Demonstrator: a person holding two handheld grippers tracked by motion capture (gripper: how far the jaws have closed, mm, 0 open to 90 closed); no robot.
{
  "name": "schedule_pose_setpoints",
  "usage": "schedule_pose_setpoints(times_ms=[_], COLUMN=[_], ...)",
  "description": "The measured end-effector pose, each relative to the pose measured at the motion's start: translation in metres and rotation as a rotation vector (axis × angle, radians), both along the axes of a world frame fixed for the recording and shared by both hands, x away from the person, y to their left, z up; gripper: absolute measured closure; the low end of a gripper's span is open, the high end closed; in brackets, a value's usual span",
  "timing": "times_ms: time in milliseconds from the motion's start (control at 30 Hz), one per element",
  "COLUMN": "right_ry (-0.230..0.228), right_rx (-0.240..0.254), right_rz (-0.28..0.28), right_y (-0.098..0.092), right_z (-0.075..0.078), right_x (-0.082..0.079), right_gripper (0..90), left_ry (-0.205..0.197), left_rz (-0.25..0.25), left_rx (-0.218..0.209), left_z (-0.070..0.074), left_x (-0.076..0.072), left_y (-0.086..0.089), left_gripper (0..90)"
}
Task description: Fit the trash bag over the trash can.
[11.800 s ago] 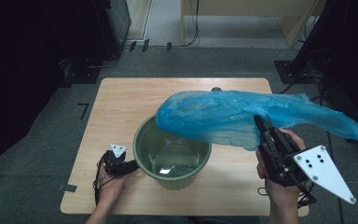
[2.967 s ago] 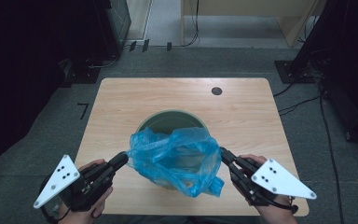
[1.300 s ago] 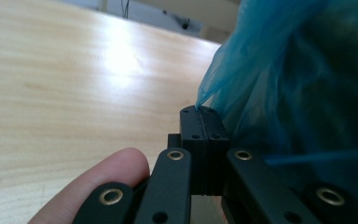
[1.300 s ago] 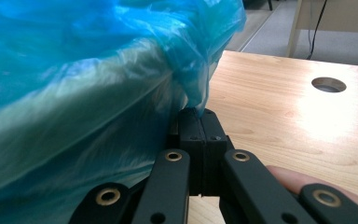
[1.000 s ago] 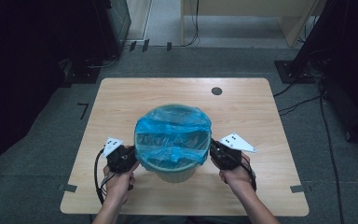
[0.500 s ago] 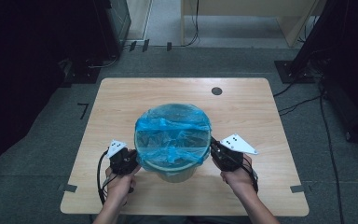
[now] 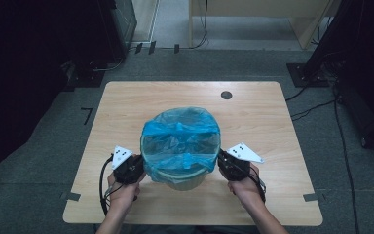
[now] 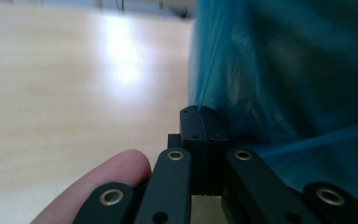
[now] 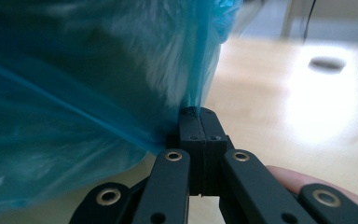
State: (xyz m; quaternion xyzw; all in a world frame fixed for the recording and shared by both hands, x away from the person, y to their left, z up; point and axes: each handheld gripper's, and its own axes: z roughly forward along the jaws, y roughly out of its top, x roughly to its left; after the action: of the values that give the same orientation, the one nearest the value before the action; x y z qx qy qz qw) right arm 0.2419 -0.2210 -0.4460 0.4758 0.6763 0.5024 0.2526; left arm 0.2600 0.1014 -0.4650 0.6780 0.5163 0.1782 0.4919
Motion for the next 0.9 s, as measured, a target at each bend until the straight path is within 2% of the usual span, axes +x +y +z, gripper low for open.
schedule_pose_setpoints(times_ms=[33,67,100,167,200,233,267,300,367,400,433,467,500,567,600,633,667,700,733,767,800,900], right_ry=[-0.030,-0.030,-0.058,-0.071,-0.067,-0.052,-0.035,-0.019,0.009,0.013,0.015,0.015,0.006,0.007,0.013,0.023,0.023,0.043,0.049,0.049,0.055,0.055], right_rx=[-0.015,-0.015,-0.056,-0.062,-0.054,-0.050,-0.044,-0.045,-0.033,-0.021,-0.010,-0.010,-0.034,-0.042,-0.031,-0.014,-0.014,0.016,0.025,0.025,0.025,0.018], right_rz=[-0.002,-0.002,-0.009,-0.009,-0.004,0.005,0.009,0.008,0.011,0.014,0.018,0.018,0.007,-0.011,-0.023,-0.041,-0.041,-0.072,-0.084,-0.084,-0.096,-0.098], right_y=[0.000,0.000,0.001,0.002,0.001,0.000,0.000,0.000,-0.001,-0.001,-0.001,-0.001,0.000,-0.003,-0.006,-0.010,-0.010,-0.018,-0.021,-0.021,-0.024,-0.023], right_z=[0.005,0.005,0.011,0.007,0.004,0.000,-0.005,-0.010,-0.019,-0.023,-0.024,-0.024,-0.023,-0.022,-0.022,-0.022,-0.022,-0.022,-0.021,-0.021,-0.020,-0.018], right_x=[-0.003,-0.003,-0.006,-0.006,-0.004,-0.002,0.000,0.002,0.005,0.006,0.006,0.006,0.007,0.010,0.013,0.016,0.016,0.021,0.023,0.023,0.023,0.020], right_gripper=[90.0,90.0,90.0,90.0,90.0,90.0,90.0,90.0,90.0,90.0,90.0,90.0,90.0,90.0,90.0,90.0,90.0,90.0,90.0,90.0,90.0,90.0], left_ry=[0.016,0.016,0.020,0.015,-0.015,-0.027,-0.027,-0.053,-0.065,-0.071,-0.068,-0.068,-0.064,-0.062,-0.062,-0.070,-0.070,-0.089,-0.092,-0.092,-0.094,-0.087], left_rz=[0.000,0.000,0.000,0.007,0.017,0.015,0.015,0.013,0.015,0.033,0.044,0.044,0.046,0.036,0.036,0.032,0.032,0.039,0.040,0.040,0.042,0.045], left_rx=[-0.005,-0.005,-0.002,0.028,0.025,-0.004,-0.004,-0.062,-0.068,-0.051,-0.053,-0.053,-0.061,-0.053,-0.053,-0.021,-0.021,0.022,0.043,0.043,0.057,0.053], left_z=[-0.004,-0.004,-0.005,-0.002,0.002,0.005,0.005,0.011,0.015,0.018,0.018,0.018,0.017,0.018,0.018,0.018,0.018,0.018,0.019,0.019,0.019,0.018], left_x=[0.002,0.002,0.003,0.002,-0.002,-0.004,-0.004,-0.006,-0.007,-0.008,-0.007,-0.007,-0.006,0.001,0.001,0.005,0.005,0.008,0.011,0.011,0.018,0.026], left_y=[0.000,0.000,-0.001,-0.003,-0.003,-0.001,-0.001,0.003,0.004,0.000,-0.001,-0.001,-0.003,-0.011,-0.011,-0.020,-0.020,-0.028,-0.031,-0.031,-0.036,-0.038], left_gripper=[90.0,90.0,90.0,90.0,90.0,90.0,90.0,89.5,89.2,89.6,90.0,90.0,90.0,90.0,90.0,90.0,90.0,90.0,90.0,90.0,90.0,90.0])
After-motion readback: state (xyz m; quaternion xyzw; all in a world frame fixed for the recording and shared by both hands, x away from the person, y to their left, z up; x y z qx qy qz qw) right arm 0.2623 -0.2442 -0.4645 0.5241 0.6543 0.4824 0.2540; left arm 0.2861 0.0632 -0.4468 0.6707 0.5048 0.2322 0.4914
